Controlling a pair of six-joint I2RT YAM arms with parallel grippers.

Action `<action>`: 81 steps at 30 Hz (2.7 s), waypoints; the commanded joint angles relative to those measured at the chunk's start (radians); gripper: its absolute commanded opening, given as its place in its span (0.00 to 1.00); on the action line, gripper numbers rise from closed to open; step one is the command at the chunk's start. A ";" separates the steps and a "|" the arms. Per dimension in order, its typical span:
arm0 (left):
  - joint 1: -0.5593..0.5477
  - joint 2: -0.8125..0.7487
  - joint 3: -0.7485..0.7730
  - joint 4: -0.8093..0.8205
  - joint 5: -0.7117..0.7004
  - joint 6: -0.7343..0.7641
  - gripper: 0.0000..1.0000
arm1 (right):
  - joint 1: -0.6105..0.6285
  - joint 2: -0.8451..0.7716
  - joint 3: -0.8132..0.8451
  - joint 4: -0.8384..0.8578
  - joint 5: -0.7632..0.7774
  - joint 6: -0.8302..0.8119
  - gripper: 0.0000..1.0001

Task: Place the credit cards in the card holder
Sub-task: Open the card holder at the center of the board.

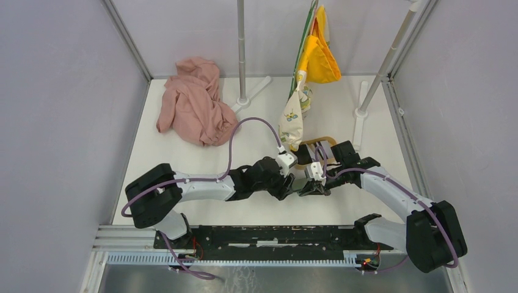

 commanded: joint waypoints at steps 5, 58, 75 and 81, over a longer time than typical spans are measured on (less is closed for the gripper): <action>0.036 -0.009 0.028 0.053 0.101 0.016 0.66 | -0.003 0.006 0.044 -0.032 -0.038 -0.047 0.00; -0.031 -0.269 -0.565 0.619 -0.191 -0.897 0.02 | 0.065 0.026 -0.022 0.225 0.362 0.185 0.10; -0.140 -0.002 -0.648 0.986 -0.404 -1.133 0.02 | 0.012 -0.034 -0.001 0.263 0.267 0.284 0.51; -0.140 0.119 -0.668 1.144 -0.380 -1.141 0.02 | 0.006 -0.056 -0.007 0.182 0.087 0.175 0.60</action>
